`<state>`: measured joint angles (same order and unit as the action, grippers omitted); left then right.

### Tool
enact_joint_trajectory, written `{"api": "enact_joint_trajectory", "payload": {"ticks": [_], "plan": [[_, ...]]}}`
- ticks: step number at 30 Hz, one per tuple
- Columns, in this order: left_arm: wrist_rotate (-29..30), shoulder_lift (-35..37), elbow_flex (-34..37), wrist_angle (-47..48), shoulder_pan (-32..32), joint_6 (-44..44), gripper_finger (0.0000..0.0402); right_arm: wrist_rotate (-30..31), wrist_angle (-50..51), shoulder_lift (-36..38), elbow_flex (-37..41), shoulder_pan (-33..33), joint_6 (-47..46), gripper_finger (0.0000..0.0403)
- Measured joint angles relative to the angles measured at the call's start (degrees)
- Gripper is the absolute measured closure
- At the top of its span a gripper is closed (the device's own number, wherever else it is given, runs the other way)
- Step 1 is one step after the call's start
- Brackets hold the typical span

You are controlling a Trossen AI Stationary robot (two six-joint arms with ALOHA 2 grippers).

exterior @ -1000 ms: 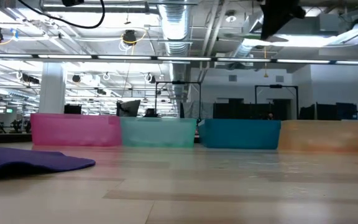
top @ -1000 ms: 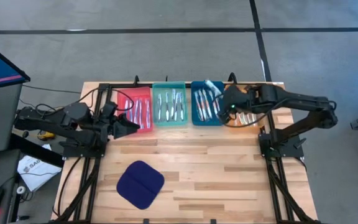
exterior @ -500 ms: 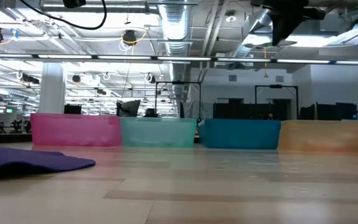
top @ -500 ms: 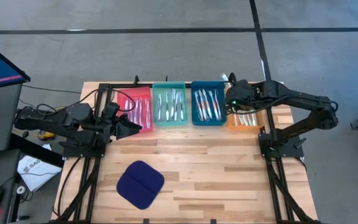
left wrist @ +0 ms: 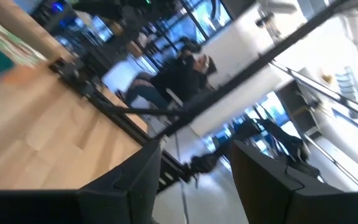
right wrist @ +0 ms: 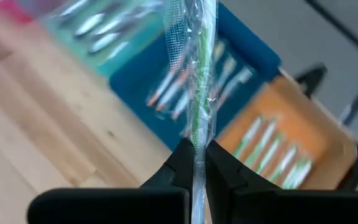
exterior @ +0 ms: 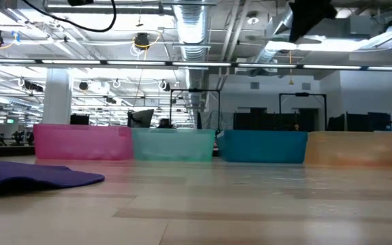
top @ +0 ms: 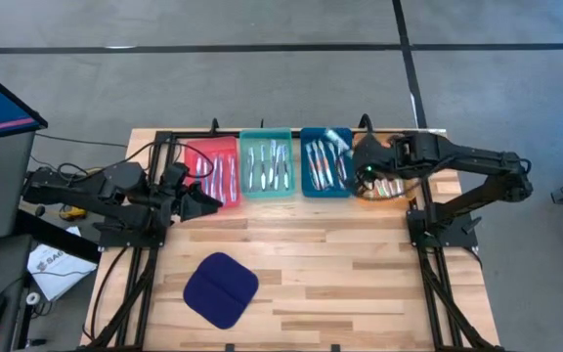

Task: Pick & Place Toothbrushes
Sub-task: Put the green toothbrush into the orange bin

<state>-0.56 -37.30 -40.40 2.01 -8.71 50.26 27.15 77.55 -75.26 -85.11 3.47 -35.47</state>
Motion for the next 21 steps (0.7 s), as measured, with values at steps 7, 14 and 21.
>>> {"api": "enact_joint_trajectory", "payload": {"ticks": [7, 14, 21], "plan": [[-9.20, 0.00, 0.00, -0.40, 0.00, 2.64, 0.0215, 0.40, -4.52, 0.00, 0.01, -9.53, 14.62, 0.0393], [-22.05, -0.06, 0.00, -0.85, 0.03, 11.52, 0.0215, 0.99, -6.66, -3.22, -2.43, -20.07, 23.97, 0.0393], [-26.96, -2.92, -0.02, -0.84, 2.51, 23.92, 0.0215, 5.93, 3.34, -20.68, -22.38, -25.44, 34.18, 0.0393]]}}
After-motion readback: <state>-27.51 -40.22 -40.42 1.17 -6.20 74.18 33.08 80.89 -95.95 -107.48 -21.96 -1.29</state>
